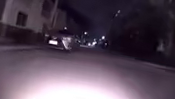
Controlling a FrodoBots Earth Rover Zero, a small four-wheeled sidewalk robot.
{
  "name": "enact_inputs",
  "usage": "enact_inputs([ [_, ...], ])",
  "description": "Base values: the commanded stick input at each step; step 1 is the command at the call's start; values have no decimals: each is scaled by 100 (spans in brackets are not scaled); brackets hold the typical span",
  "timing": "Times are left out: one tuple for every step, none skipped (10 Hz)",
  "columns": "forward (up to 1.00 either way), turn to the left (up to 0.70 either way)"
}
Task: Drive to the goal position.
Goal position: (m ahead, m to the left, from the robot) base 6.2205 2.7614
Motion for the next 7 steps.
enact_inputs([
  [70,0],
  [70,0],
  [70,0],
  [70,0],
  [70,0],
  [70,0],
  [70,0],
])
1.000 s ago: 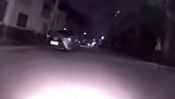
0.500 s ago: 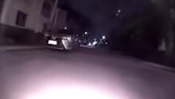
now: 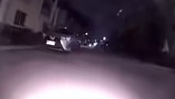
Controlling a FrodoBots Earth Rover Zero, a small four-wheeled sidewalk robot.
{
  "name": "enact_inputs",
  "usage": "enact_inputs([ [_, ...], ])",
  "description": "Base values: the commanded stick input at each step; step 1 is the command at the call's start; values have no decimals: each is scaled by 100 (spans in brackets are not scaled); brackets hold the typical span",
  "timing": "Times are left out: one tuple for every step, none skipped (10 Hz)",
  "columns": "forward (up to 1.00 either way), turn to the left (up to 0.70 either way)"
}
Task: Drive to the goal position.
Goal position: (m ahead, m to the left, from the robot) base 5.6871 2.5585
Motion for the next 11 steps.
enact_inputs([
  [70,0],
  [70,0],
  [70,0],
  [70,0],
  [70,0],
  [70,0],
  [70,0],
  [70,0],
  [70,0],
  [70,0],
  [70,0],
])
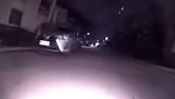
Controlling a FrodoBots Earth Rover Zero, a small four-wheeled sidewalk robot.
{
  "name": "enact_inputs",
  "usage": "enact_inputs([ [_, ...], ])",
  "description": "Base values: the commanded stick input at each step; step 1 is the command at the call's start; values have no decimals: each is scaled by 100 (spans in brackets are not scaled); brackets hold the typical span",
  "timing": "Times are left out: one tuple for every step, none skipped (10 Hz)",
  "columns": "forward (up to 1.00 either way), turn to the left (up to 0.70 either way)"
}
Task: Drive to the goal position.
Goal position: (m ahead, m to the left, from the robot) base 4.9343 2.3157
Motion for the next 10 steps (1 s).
enact_inputs([
  [70,0],
  [70,0],
  [70,0],
  [70,0],
  [70,0],
  [70,0],
  [70,0],
  [70,0],
  [70,0],
  [70,0],
])
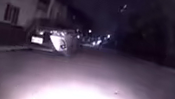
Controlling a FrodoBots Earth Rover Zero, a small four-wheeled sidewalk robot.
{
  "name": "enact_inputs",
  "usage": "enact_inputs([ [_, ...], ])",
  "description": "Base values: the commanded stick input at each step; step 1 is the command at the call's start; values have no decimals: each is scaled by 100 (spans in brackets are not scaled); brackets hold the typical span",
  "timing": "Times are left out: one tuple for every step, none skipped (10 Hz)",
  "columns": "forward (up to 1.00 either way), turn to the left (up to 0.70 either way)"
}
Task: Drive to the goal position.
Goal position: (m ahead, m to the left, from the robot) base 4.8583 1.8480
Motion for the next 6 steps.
enact_inputs([
  [70,0],
  [70,0],
  [70,0],
  [70,0],
  [70,-5],
  [70,-14],
])
